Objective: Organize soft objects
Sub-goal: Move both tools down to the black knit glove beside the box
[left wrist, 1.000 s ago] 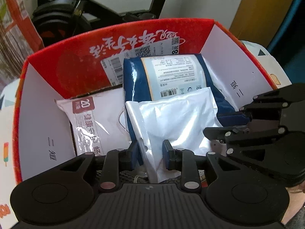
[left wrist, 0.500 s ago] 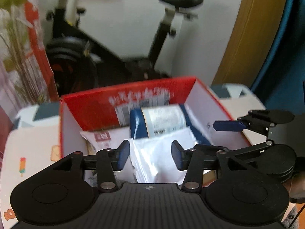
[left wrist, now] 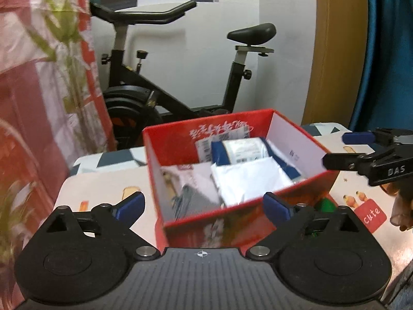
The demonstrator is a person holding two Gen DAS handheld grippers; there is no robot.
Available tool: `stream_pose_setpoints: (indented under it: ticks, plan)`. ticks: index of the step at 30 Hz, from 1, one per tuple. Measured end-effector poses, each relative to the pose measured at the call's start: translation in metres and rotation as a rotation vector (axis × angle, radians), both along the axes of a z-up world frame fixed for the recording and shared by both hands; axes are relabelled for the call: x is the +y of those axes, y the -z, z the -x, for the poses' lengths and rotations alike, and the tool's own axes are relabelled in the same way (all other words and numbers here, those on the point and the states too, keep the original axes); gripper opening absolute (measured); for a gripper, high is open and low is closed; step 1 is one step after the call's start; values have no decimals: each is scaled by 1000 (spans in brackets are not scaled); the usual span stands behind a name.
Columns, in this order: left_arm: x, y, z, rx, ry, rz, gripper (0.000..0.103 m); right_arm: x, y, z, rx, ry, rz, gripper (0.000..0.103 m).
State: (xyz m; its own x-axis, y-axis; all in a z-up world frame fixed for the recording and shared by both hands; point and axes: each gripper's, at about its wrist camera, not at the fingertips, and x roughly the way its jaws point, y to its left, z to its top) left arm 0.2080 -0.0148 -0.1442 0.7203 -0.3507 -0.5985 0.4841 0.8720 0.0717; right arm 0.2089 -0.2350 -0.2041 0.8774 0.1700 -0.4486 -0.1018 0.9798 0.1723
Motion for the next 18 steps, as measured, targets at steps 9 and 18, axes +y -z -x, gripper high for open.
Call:
stream_pose_setpoints:
  ticks: [9, 18]
  plan:
    - [25, 41, 22, 61, -120, 46, 103, 16, 32, 46, 15, 15, 1, 102]
    - [29, 87, 34, 170, -189, 101, 103, 20, 88, 71, 175, 17, -58, 102]
